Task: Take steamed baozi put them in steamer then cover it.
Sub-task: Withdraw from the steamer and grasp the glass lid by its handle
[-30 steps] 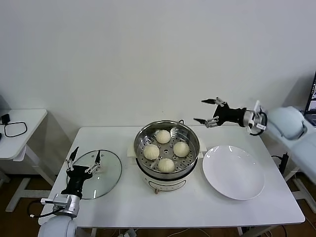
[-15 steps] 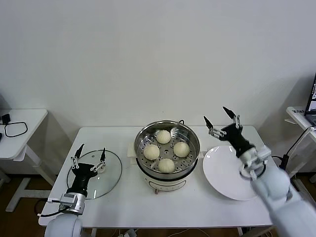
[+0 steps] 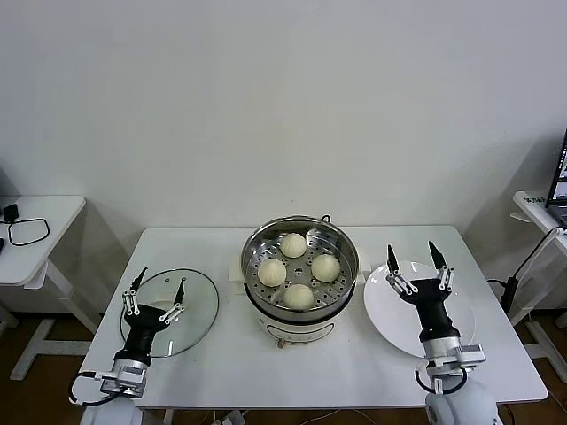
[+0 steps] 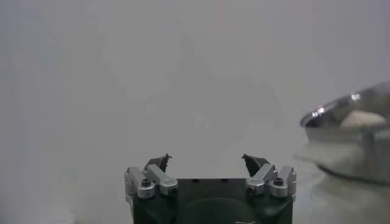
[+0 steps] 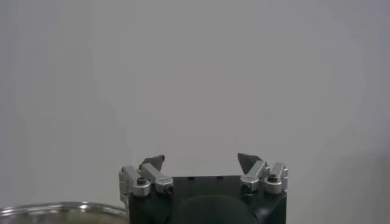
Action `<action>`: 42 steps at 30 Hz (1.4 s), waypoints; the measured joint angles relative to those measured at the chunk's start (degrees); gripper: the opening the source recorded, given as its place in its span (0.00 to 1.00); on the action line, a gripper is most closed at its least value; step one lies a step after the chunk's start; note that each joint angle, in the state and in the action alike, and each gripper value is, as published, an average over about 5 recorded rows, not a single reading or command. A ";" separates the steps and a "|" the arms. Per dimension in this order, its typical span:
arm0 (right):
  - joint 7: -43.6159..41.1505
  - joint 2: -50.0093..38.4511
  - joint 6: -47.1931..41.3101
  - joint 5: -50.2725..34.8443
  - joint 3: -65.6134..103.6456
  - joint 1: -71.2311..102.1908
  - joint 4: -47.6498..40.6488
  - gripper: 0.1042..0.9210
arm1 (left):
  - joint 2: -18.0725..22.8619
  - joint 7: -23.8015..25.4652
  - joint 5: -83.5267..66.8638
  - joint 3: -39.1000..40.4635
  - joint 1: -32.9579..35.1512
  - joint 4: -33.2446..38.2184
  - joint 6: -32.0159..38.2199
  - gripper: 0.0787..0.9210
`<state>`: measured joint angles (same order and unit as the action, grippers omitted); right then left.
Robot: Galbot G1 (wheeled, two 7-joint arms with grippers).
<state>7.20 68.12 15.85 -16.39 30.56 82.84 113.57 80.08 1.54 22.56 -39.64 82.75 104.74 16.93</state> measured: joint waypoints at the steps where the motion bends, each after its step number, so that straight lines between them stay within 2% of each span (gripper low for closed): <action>1: 0.24 0.55 0.24 0.29 0.02 0.39 0.04 0.88 | -0.22 -0.87 2.99 -0.45 -0.09 -0.90 1.04 0.88; 9: 1.61 3.93 1.65 2.18 -0.16 1.98 -0.30 0.88 | -1.74 -8.91 27.95 -3.55 -1.01 -9.38 7.29 0.88; 18: 2.22 5.83 2.45 3.08 -0.13 2.48 -1.37 0.88 | -2.22 -15.71 46.60 -3.87 -3.27 -16.80 8.25 0.88; 27: 2.36 7.17 3.02 3.56 -0.18 2.94 -2.20 0.88 | -3.20 -18.37 53.66 -3.17 -6.13 -21.67 6.91 0.88; 42: 2.18 7.62 3.87 4.85 -0.05 3.55 -3.29 0.88 | -3.43 -19.35 56.70 -0.83 -11.21 -25.21 3.37 0.88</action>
<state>9.37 75.74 19.71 -11.54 30.50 86.38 110.28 76.66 -17.81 79.26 -40.47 71.54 79.53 20.30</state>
